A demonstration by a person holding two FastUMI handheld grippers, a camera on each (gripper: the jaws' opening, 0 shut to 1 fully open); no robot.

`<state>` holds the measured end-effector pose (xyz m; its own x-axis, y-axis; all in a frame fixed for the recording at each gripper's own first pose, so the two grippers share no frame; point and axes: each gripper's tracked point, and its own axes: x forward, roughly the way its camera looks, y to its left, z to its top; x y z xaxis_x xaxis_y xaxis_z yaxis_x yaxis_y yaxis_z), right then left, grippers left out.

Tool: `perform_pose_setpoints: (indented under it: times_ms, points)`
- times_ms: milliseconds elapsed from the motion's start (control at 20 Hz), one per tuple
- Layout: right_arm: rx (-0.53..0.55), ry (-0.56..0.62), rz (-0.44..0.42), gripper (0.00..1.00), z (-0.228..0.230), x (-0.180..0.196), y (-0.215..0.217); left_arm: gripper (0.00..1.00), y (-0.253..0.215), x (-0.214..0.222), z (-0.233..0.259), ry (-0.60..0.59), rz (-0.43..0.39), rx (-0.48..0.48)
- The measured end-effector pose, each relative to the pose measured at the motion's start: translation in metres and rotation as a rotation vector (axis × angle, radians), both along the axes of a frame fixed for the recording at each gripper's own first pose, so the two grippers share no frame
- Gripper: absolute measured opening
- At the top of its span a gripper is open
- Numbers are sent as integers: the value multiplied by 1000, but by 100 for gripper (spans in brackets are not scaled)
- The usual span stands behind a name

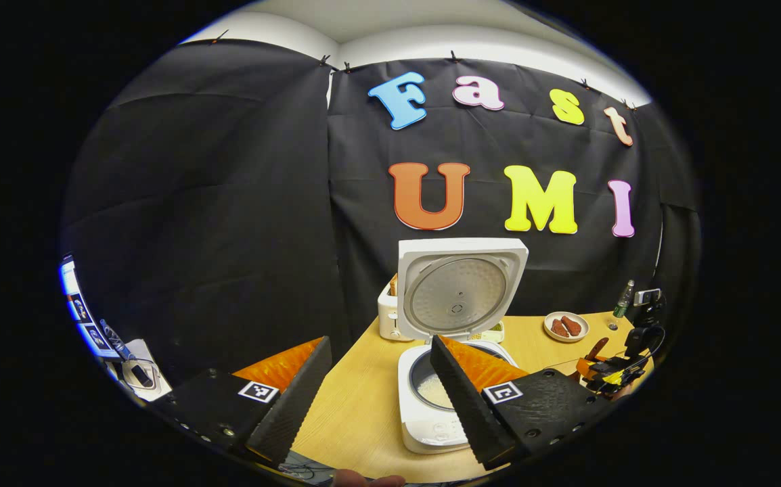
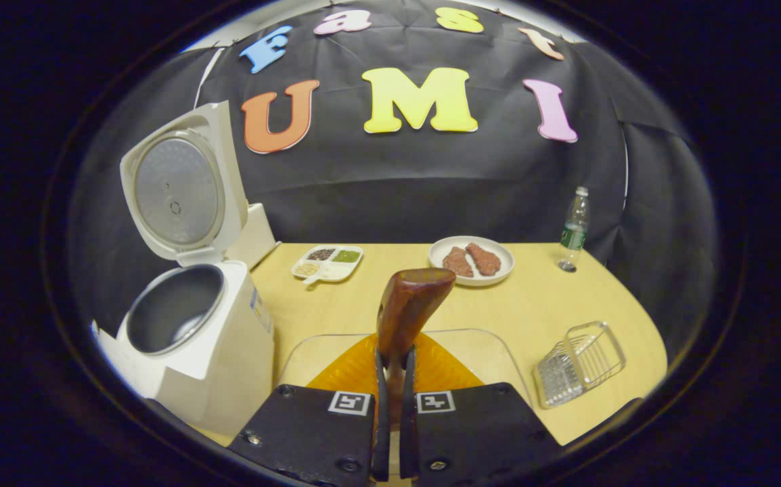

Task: Close the left gripper, press the button to open the rice cooker; take a wooden spoon from the chopstick holder with the right hand, scoop a spoonful of rice and pour it into the rice cooker, then put the wooden spoon back into the chopstick holder.

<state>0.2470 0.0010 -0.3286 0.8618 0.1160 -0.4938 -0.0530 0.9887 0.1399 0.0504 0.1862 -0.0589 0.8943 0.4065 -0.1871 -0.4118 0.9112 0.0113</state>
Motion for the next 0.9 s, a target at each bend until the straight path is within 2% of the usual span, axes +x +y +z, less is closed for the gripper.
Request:
perform_pose_setpoints:
  times_ms: [150,250,500,750,900]
  points:
    - [173,55,-31,11,2,-6,10,94,3,-3,1,1,8,-4]
    - [339,107,-79,11,5,-10,15,94,2,-4,3,-5,8,-9]
    - [580,175,-222,11,-4,-11,-16,94,-5,-4,7,-12,3,-6]
    - [815,182,-330,11,0,-14,-49,94,-18,1,12,-19,-7,-15]
    - [937,147,-356,11,23,-19,-67,94,-26,5,19,-36,-9,-32]
